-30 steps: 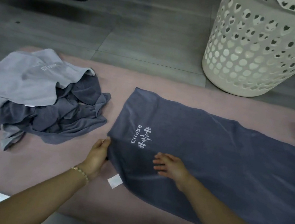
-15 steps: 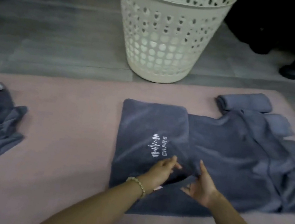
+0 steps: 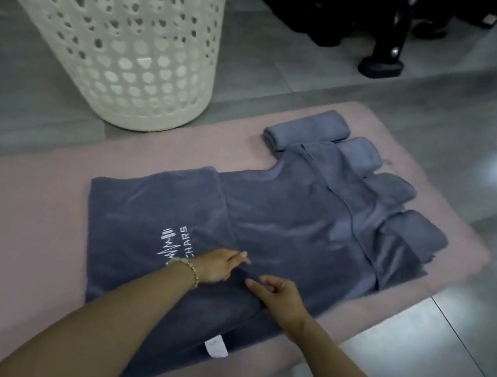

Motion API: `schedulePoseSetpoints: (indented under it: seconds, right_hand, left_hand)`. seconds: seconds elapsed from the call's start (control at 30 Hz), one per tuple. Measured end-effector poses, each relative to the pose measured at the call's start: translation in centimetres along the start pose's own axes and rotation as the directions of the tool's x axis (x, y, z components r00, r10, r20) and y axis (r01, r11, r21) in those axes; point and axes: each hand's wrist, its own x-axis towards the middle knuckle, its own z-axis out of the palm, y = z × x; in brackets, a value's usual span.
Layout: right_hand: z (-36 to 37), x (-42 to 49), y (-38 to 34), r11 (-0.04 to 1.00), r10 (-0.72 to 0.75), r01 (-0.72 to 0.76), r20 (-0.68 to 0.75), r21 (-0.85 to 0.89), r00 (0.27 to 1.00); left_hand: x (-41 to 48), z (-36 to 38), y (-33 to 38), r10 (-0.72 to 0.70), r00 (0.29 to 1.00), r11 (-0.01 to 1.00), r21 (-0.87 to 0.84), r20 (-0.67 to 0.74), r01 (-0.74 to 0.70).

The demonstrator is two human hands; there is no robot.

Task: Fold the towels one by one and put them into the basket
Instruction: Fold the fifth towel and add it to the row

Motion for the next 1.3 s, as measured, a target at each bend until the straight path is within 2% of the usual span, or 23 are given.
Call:
schedulePoseSetpoints:
  seconds: [0.1, 0.17, 0.3, 0.47, 0.6, 0.73, 0.83, 0.9, 0.97, 1.0, 1.07, 1.1, 1.2, 1.3]
  right_hand:
    - [-2.8, -0.8, -0.4, 0.994, -0.068, 0.078, -0.121, 0.076, 0.99]
    - [-4.6, -1.3, -0.3, 0.988, -0.084, 0.108, -0.196, 0.114, 0.977]
    - [-8.3, -1.5, -1.1, 0.973, -0.123, 0.167, -0.257, 0.157, 0.959]
    - [-14.0, -1.7, -2.6, 0.93, -0.166, 0.283, -0.419, 0.233, 0.893]
    - [-19.5, -1.5, -3.0, 0.909, -0.167, 0.35, -0.57, 0.228, 0.805]
    - [-24.4, -1.0, -2.1, 0.915, -0.116, 0.342, -0.674, 0.213, 0.73]
    - [-26.3, -0.4, -0.5, 0.953, -0.079, 0.26, -0.702, 0.154, 0.708]
    - [-26.9, 0.5, 0.6, 0.983, -0.051, 0.16, -0.7, 0.091, 0.713]
    - [-26.8, 1.6, 1.1, 0.999, -0.049, 0.048, -0.719, -0.022, 0.693]
    - [-26.7, 2.1, 1.1, 0.994, -0.086, 0.009, -0.74, -0.108, 0.667]
    - [-26.1, 3.1, 0.1, 0.959, -0.216, -0.011, -0.751, -0.285, 0.623]
    - [-25.6, 3.6, -0.8, 0.936, -0.278, 0.0, -0.736, -0.353, 0.617]
    - [-23.9, 5.5, -3.8, 0.888, -0.347, 0.014, -0.651, -0.459, 0.675]
    - [-21.9, 7.7, -5.5, 0.858, -0.363, 0.017, -0.583, -0.513, 0.727]
  left_hand:
    - [1.3, 0.4, 2.1, 0.05, 0.999, 0.998, 0.025, 0.021, -0.05]
    - [1.9, 0.7, 3.8, 0.132, 0.991, 0.991, -0.016, -0.023, -0.133]
    - [3.3, 0.7, 8.2, 0.297, 0.941, 0.941, -0.122, -0.16, -0.317]
    - [6.7, 2.0, 15.1, 0.366, 0.9, 0.903, -0.141, -0.238, -0.405]
    - [10.2, 3.6, 20.5, 0.414, 0.886, 0.881, -0.153, -0.211, -0.448]
    - [13.2, 5.8, 25.2, 0.46, 0.877, 0.864, -0.16, -0.137, -0.478]
    - [15.3, 7.4, 25.6, 0.409, 0.91, 0.9, -0.134, -0.062, -0.414]
    - [16.0, 7.6, 24.2, 0.336, 0.937, 0.937, -0.071, -0.089, -0.343]
    - [16.1, 6.4, 22.2, 0.31, 0.922, 0.946, -0.019, -0.233, -0.323]
    - [15.9, 5.5, 21.2, 0.321, 0.887, 0.944, 0.035, -0.331, -0.328]
    - [16.0, 3.4, 19.1, 0.334, 0.804, 0.942, 0.168, -0.492, -0.289]
    - [16.1, 2.4, 18.2, 0.303, 0.794, 0.952, 0.202, -0.528, -0.23]
    - [16.5, -0.1, 15.6, 0.126, 0.872, 0.979, 0.203, -0.473, -0.032]
    - [17.3, -2.0, 13.2, 0.023, 0.932, 0.978, 0.202, -0.36, 0.054]
